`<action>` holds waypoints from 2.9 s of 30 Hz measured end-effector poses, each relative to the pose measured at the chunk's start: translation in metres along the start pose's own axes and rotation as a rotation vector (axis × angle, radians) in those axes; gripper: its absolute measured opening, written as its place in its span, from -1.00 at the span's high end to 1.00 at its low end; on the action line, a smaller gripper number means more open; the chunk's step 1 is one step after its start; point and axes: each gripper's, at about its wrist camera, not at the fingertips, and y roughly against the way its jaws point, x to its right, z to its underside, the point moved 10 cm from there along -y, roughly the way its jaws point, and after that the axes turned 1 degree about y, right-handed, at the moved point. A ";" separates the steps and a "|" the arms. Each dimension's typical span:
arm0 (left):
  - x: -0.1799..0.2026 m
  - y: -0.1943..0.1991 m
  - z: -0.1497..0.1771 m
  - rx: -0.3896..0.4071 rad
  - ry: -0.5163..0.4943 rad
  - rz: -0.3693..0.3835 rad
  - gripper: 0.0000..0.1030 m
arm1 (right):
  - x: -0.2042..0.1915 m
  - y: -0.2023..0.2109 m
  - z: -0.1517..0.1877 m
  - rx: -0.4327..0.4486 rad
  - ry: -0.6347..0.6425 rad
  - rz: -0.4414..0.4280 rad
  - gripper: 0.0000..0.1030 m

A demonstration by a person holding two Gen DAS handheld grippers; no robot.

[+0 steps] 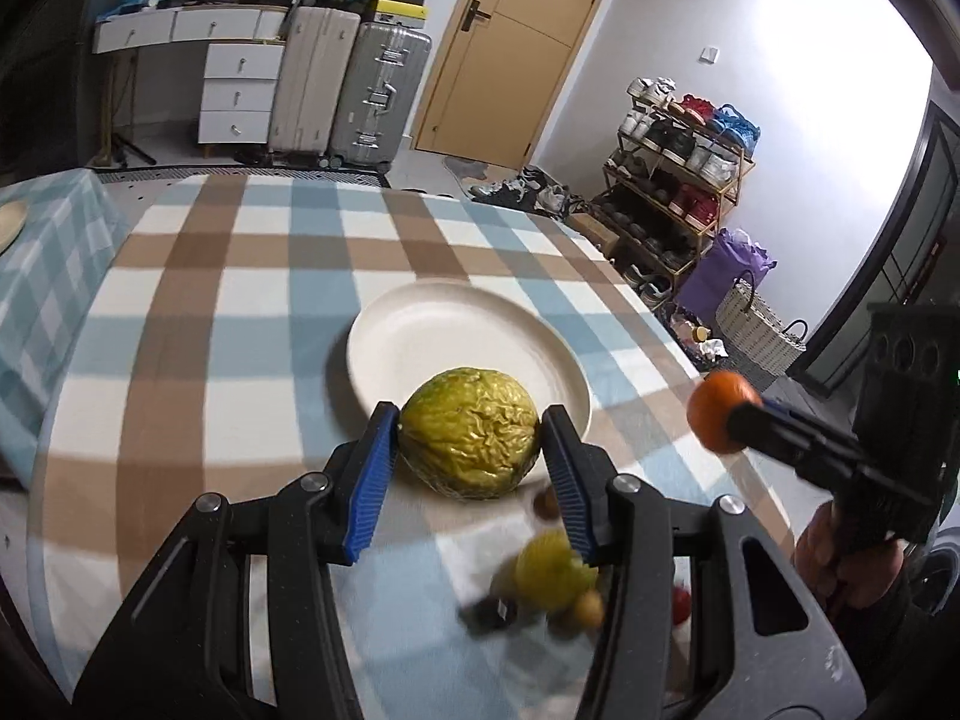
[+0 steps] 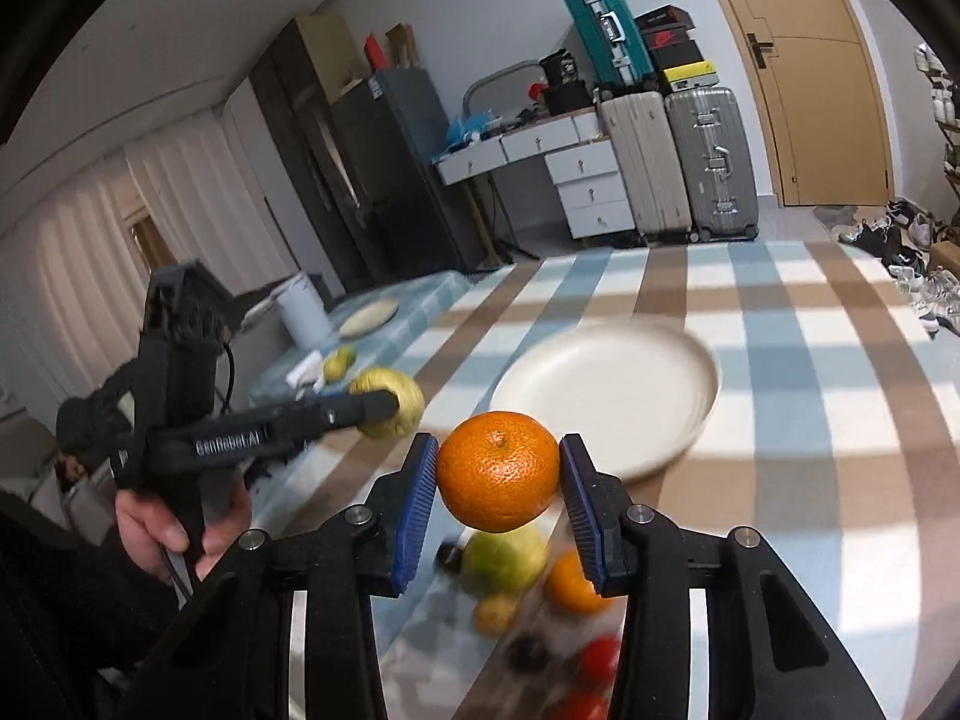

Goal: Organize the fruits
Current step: 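Carry the passion fruit onto the plate with the left gripper while the right gripper carries an orange there, then open both grippers and withdraw them from the plate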

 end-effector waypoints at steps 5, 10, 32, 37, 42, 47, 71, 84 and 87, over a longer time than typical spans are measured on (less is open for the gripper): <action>-0.002 -0.046 -0.038 -0.032 -0.004 -0.008 0.11 | 0.028 -0.023 -0.045 -0.013 -0.058 -0.049 0.18; -0.009 -0.088 -0.062 -0.053 0.000 -0.012 0.11 | 0.051 -0.056 -0.074 -0.040 -0.078 -0.061 0.18; -0.033 -0.214 -0.056 -0.201 -0.047 -0.028 0.11 | 0.132 -0.196 -0.055 -0.223 -0.221 -0.016 0.18; -0.034 -0.221 -0.057 -0.202 -0.039 -0.043 0.10 | 0.138 -0.199 -0.053 -0.229 -0.257 0.005 0.16; -0.034 -0.219 -0.058 -0.197 -0.040 -0.053 0.10 | 0.135 -0.197 -0.055 -0.215 -0.243 0.015 0.13; -0.032 -0.211 -0.061 -0.193 -0.061 -0.090 0.02 | 0.131 -0.188 -0.061 -0.190 -0.240 0.010 -0.02; 0.012 -0.025 -0.040 0.028 -0.083 -0.218 -0.98 | 0.067 0.002 -0.058 0.091 -0.120 0.134 -1.00; 0.037 0.045 0.037 0.051 -0.095 -0.222 -0.98 | 0.021 0.060 0.014 0.150 0.004 0.258 -1.00; 0.034 0.052 0.059 0.038 -0.081 -0.226 -0.98 | 0.015 0.064 0.028 0.146 0.009 0.247 -1.00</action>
